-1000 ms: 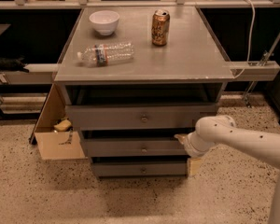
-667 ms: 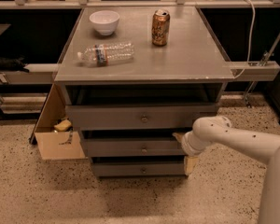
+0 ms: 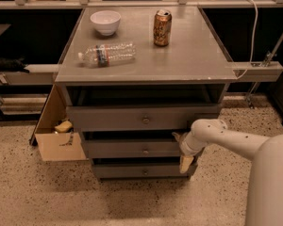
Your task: Open middle drawer
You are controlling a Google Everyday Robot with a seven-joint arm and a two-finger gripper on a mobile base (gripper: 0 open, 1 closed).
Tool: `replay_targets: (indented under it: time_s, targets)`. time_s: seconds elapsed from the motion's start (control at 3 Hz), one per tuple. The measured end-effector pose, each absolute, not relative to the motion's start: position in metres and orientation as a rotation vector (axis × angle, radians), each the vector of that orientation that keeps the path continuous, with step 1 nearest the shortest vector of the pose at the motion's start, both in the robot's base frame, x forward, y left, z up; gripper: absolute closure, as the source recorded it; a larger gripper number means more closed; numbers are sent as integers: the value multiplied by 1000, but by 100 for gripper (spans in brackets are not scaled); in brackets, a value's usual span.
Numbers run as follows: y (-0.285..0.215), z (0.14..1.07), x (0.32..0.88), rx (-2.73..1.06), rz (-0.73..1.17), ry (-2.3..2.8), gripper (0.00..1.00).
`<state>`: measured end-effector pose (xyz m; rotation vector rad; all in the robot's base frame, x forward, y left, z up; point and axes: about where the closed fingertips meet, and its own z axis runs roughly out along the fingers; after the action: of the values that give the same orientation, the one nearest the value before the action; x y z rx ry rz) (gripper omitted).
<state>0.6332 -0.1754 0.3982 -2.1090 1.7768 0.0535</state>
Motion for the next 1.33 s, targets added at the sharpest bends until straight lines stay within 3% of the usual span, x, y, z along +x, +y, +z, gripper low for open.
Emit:
replay_targets:
  time_s: [0.33, 1.0, 1.33]
  targets:
    - [-165, 384, 646, -2101, 92, 1774, 0]
    - [-146, 389, 649, -2129, 100, 1732, 41]
    - [-146, 395, 621, -2200, 151, 1722, 72]
